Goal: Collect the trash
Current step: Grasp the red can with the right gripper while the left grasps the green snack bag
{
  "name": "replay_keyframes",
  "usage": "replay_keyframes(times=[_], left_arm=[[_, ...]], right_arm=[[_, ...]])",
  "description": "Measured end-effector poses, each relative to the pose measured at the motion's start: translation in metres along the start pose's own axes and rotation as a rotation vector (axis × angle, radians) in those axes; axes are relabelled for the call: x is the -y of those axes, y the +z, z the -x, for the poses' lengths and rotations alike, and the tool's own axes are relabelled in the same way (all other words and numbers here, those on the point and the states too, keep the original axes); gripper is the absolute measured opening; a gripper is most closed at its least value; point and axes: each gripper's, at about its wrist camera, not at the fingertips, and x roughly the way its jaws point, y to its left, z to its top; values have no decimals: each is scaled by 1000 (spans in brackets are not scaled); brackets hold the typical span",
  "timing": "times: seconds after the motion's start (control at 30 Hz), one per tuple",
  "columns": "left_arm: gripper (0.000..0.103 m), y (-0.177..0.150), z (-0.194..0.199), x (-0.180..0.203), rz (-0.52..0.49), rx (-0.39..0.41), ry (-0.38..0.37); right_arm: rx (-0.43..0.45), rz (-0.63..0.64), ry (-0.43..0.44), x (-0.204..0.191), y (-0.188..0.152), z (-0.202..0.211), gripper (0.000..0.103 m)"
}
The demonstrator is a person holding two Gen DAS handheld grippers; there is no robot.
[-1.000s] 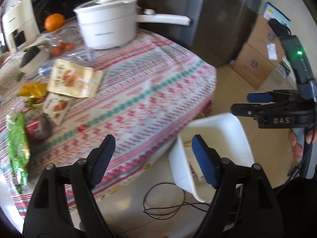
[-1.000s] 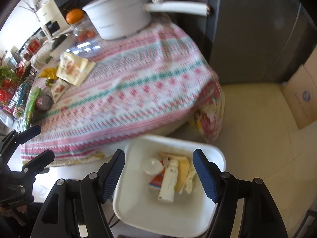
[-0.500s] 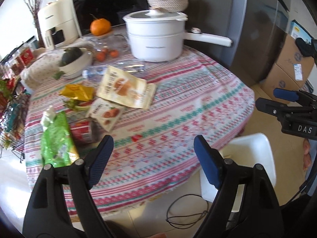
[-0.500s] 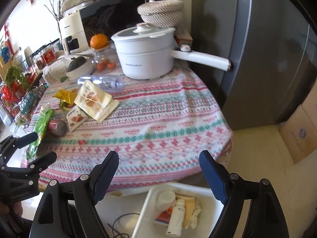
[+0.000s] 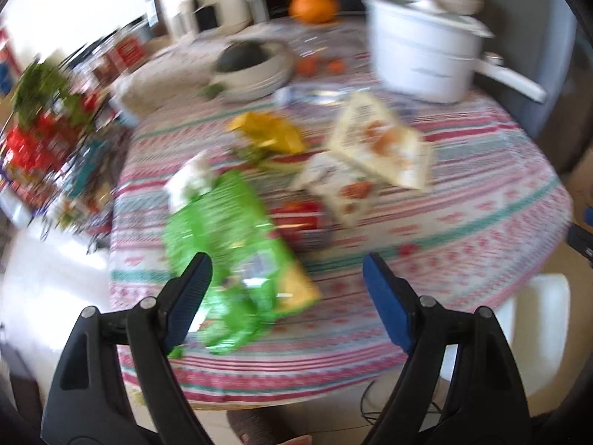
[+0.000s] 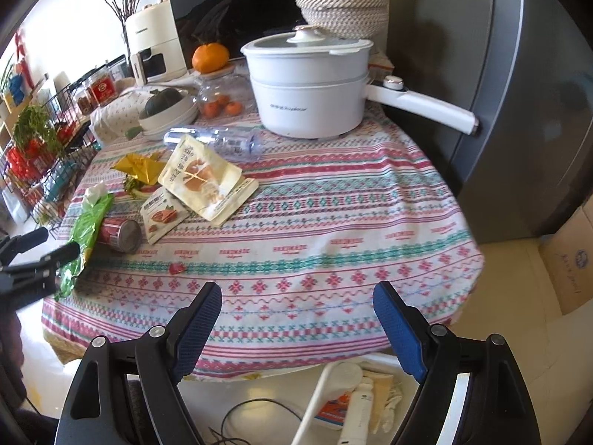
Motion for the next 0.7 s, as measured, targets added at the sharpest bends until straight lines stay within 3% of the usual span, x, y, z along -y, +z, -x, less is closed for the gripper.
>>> replay_keyframes(times=[0.13,0.37,0.47,0.57,0.63,0.7], left_arm=[[84,-7,-8,-13,-6,-14,3],[83,-33,-15,24,-225,-26,0],[76,-36,-23,30,-276,-28,41],[54,-37,-38,28,-307,-43,97],[31,-37,-44,26,-314,-49,112],[21,-34,-46,22,-308,-44,116]], right_arm=[[-19,-2,7,-8,2,-9,85],[-48,7,9,-17,1,-21,85],[-55,14,4,-18,0,-24,85],[-64,15,3,-20,-2,-28,85],[-69,15,11,-23,-2,-31,85],[-73,20,20,-27,-1,-34,85]])
